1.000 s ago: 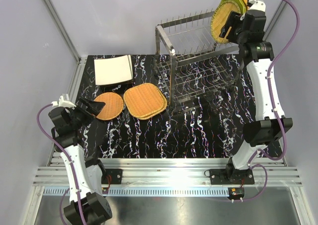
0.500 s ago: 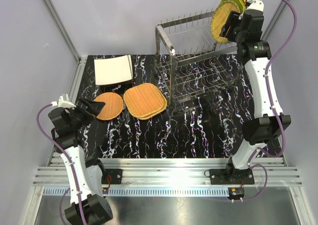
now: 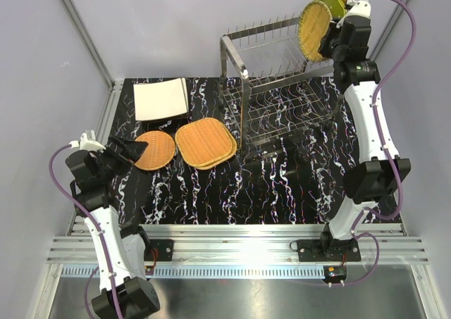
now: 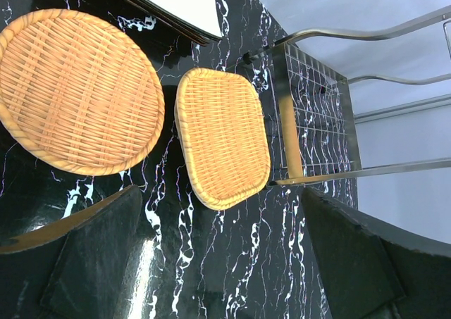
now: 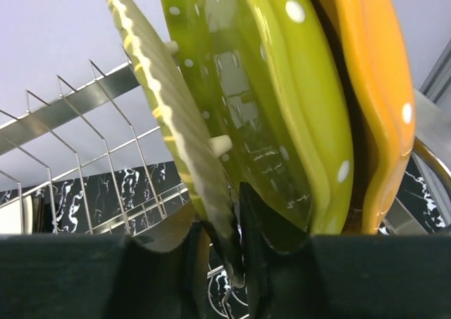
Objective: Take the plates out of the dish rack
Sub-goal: Grab a plate with the right arm
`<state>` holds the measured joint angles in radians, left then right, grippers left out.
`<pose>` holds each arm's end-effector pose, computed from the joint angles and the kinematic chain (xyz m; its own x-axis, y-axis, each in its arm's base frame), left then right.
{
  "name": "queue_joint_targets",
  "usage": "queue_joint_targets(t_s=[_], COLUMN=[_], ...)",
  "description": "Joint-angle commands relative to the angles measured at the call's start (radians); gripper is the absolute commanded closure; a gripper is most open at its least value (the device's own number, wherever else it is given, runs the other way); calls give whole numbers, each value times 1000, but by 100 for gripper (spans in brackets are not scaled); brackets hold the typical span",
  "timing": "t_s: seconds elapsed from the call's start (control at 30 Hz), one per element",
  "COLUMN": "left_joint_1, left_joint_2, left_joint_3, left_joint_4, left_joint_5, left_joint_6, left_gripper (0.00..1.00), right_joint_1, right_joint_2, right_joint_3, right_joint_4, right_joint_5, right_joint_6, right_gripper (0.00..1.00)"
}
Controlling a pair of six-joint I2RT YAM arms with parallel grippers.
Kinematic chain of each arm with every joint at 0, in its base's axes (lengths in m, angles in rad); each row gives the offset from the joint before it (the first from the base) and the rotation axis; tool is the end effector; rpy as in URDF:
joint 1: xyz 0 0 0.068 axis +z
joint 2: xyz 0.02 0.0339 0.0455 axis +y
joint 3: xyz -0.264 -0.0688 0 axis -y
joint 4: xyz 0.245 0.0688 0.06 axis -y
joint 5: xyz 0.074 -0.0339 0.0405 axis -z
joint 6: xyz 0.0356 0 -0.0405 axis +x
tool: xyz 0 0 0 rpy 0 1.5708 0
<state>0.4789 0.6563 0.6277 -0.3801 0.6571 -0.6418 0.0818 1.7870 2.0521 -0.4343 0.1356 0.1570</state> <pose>0.1442 0.0504 0.2869 -0.3619 -0.7220 -0.5897 -0.1049 0.6601 -0.7438 0.4041 0.0283 0.4750 -0.1577 0.1425 -0.9772 0.0775 0.9883 0.1316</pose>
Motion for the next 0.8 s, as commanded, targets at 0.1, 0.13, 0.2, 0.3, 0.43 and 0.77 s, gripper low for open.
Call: queue_joint_targets(t_s=[0.1, 0.13, 0.2, 0.3, 0.43, 0.77], left_joint_1=[0, 0, -2, -2, -5, -89], left_joint_2=[5, 6, 14, 23, 39, 104], left_joint_3=[46, 47, 55, 75, 102, 194], left_joint_4=[33, 44, 50, 61, 87, 136], left_joint_5=[59, 64, 78, 101, 137, 193], left_joint_6=[-30, -33, -47, -59, -79, -111], left_gripper=[1, 1, 1, 1, 1, 1], right_joint_1=[3, 3, 3, 1, 1, 1], right_joint_2=[-76, -86, -112, -136, -153, -141], right_joint_3=[-69, -79, -105, -130, -125, -32], right_joint_4=[176, 212, 252, 342, 397, 425], right_joint_5=[-45, -53, -70, -92, -119, -133], right_joint_6=[-68, -77, -97, -119, -131, -120], right_gripper=[86, 89, 96, 100, 100, 100])
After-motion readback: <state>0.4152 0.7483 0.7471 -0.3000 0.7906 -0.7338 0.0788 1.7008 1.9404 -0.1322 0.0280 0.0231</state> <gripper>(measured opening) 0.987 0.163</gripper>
